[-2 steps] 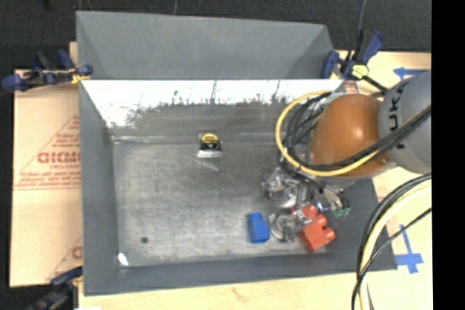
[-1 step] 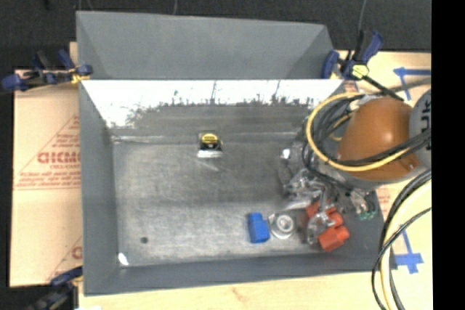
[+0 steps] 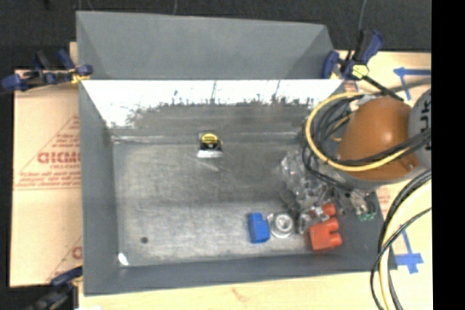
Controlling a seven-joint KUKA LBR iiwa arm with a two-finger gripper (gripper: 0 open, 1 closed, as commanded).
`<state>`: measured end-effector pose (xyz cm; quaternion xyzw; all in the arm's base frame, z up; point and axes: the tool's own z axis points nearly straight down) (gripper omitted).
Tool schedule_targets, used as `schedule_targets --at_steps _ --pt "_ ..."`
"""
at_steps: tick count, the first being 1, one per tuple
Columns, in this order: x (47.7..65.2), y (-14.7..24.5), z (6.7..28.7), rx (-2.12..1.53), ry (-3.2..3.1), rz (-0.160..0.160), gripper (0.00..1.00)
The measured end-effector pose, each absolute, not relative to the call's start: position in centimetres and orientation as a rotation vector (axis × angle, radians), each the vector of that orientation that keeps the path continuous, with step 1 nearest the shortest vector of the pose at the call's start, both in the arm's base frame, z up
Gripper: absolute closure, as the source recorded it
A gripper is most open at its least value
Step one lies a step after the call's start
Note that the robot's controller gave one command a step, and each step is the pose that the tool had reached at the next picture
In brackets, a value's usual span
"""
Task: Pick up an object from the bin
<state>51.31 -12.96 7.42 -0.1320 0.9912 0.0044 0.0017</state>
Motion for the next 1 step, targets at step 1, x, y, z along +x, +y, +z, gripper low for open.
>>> schedule_targets --at_steps 1 --pt "51.21 -13.34 7.25 -0.409 3.112 0.005 0.00"
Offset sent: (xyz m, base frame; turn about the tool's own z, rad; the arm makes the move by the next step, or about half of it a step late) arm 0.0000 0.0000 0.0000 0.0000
